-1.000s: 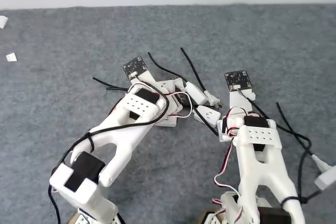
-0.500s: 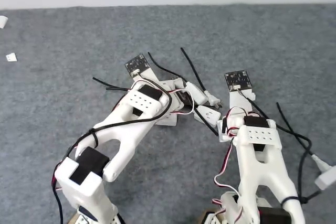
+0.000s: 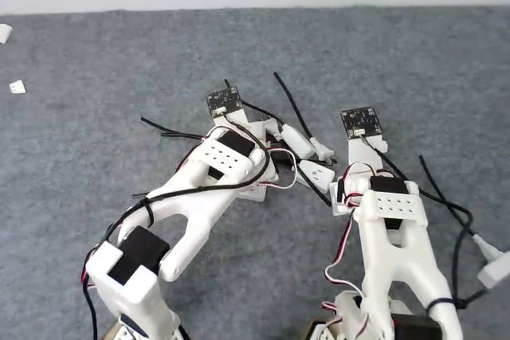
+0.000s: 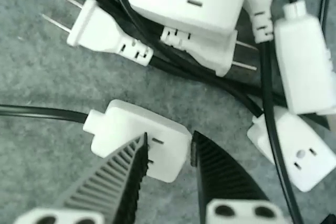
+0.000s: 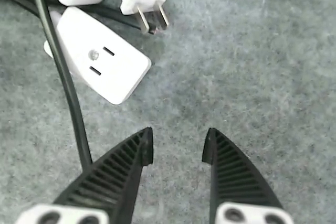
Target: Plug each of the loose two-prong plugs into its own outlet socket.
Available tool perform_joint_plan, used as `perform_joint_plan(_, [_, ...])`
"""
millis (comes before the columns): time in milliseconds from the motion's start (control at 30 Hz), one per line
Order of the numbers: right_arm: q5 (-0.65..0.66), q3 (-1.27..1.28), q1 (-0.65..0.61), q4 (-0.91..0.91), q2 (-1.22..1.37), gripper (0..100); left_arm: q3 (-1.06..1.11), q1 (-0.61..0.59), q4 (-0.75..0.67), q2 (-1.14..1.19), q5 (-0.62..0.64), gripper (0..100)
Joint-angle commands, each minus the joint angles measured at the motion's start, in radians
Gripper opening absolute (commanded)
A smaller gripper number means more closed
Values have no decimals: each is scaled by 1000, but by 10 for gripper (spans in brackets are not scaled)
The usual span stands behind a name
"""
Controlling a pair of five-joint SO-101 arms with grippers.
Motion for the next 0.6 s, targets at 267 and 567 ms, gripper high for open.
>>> perform_joint_plan(267, [15,-3,-7,-19,-1,166,259,25,31,-133,-153,62])
perform_joint_plan(567, [15,-3,-7,-19,-1,168,476,-98,6,-404,-290,21])
